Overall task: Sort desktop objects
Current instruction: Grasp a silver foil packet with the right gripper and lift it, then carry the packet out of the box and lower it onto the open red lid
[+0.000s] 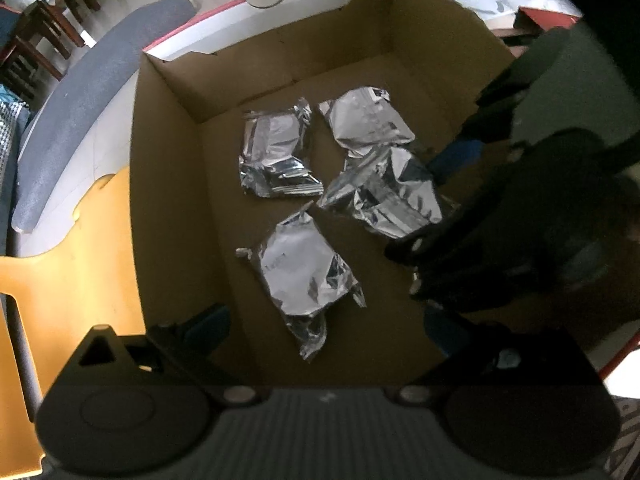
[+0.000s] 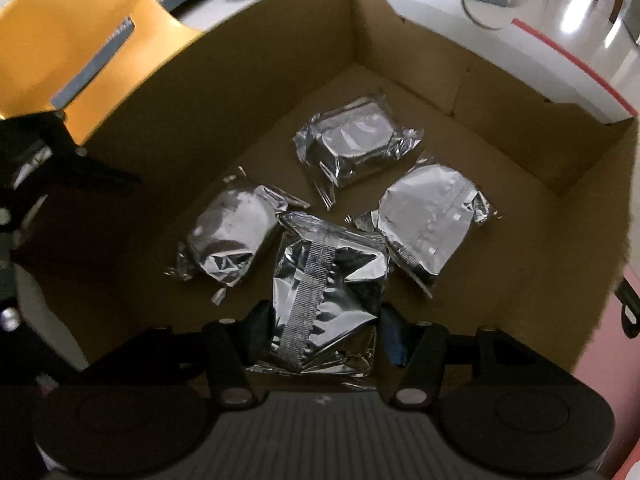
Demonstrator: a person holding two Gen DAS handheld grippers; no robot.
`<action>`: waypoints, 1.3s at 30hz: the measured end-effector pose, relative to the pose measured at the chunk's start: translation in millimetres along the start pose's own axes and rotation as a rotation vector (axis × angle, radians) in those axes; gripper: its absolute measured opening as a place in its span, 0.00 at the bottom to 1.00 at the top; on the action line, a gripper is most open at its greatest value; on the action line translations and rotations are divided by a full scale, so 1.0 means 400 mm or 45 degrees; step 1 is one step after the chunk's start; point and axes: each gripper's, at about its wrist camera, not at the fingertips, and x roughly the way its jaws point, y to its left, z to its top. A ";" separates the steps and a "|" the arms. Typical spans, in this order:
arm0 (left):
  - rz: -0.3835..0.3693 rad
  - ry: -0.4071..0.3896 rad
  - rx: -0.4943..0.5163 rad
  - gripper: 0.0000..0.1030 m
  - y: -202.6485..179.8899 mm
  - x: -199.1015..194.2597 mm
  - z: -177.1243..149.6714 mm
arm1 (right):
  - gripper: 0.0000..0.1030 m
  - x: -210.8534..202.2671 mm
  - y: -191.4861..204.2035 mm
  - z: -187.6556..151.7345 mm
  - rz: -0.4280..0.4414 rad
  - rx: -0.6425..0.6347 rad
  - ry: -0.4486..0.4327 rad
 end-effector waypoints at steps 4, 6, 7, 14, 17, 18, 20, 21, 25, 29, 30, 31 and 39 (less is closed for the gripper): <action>-0.012 -0.036 -0.015 1.00 0.004 -0.020 0.003 | 0.54 -0.064 -0.009 -0.006 -0.001 0.044 -0.092; -0.022 -0.057 -0.023 1.00 0.003 -0.030 0.008 | 0.54 -0.090 -0.015 0.004 0.006 0.066 -0.138; -0.026 -0.068 -0.027 1.00 0.003 -0.035 0.011 | 0.54 -0.103 -0.015 0.008 0.012 0.075 -0.157; -0.021 -0.140 -0.025 1.00 -0.012 -0.069 0.036 | 0.54 -0.159 -0.032 0.006 0.029 0.131 -0.239; -0.015 -0.169 -0.017 1.00 -0.023 -0.081 0.051 | 0.54 -0.176 -0.042 0.007 0.035 0.137 -0.267; -0.018 -0.181 -0.016 1.00 -0.026 -0.087 0.056 | 0.54 -0.177 -0.044 0.006 0.036 0.140 -0.274; -0.030 -0.208 -0.013 1.00 -0.033 -0.100 0.066 | 0.54 -0.187 -0.049 0.003 0.038 0.148 -0.289; -0.032 -0.218 -0.014 1.00 -0.036 -0.104 0.070 | 0.54 -0.196 -0.052 0.000 0.039 0.156 -0.298; -0.048 -0.253 -0.016 1.00 -0.048 -0.119 0.085 | 0.55 -0.235 -0.069 -0.011 0.038 0.189 -0.337; -0.063 -0.276 -0.001 1.00 -0.068 -0.126 0.102 | 0.54 -0.269 -0.099 -0.023 0.023 0.242 -0.372; -0.066 -0.281 0.003 1.00 -0.073 -0.127 0.106 | 0.54 -0.275 -0.109 -0.026 0.018 0.258 -0.380; -0.069 -0.287 0.006 1.00 -0.079 -0.129 0.110 | 0.55 -0.283 -0.118 -0.030 0.016 0.272 -0.387; -0.100 -0.331 0.016 1.00 -0.125 -0.137 0.153 | 0.55 -0.324 -0.167 -0.058 -0.010 0.332 -0.419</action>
